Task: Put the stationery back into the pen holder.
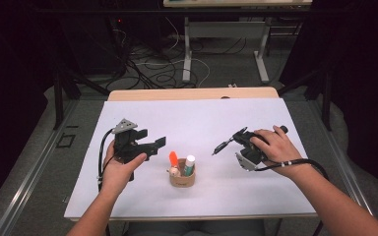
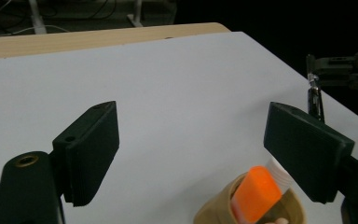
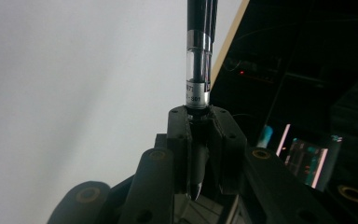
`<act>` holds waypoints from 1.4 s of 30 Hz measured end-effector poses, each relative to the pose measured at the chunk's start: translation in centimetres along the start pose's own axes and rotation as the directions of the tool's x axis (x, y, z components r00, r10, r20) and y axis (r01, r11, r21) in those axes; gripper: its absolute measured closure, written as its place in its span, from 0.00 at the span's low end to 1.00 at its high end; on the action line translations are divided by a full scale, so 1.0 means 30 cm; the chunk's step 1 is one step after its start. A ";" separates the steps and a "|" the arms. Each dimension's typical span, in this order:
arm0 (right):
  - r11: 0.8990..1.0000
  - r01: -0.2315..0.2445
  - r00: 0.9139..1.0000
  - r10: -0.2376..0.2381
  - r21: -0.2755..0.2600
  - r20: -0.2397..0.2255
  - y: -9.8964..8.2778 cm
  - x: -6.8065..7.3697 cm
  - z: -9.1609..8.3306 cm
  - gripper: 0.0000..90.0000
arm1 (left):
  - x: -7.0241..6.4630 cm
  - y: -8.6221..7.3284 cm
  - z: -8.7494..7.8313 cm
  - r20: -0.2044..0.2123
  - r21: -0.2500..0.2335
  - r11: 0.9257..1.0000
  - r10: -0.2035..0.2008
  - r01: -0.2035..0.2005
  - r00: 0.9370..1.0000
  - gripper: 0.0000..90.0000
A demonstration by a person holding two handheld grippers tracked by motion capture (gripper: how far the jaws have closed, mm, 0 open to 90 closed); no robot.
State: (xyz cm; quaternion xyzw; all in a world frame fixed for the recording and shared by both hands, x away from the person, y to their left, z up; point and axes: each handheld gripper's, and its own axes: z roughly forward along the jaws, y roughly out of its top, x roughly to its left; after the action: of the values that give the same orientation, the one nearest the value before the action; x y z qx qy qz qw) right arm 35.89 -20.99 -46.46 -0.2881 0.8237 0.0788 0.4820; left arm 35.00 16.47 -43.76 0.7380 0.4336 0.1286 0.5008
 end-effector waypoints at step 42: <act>0.908 0.418 0.890 -0.405 -0.020 0.208 0.186 -0.037 -0.097 0.89 | -0.284 0.123 0.145 0.232 0.200 0.974 0.056 -0.104 0.971 0.51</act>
State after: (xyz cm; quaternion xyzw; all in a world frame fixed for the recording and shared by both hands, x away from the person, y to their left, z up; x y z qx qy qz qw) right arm 31.05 -17.15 -44.82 -0.4619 0.6887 0.0296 0.5581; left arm 34.59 6.74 -40.56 0.8138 0.3549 0.0178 0.4599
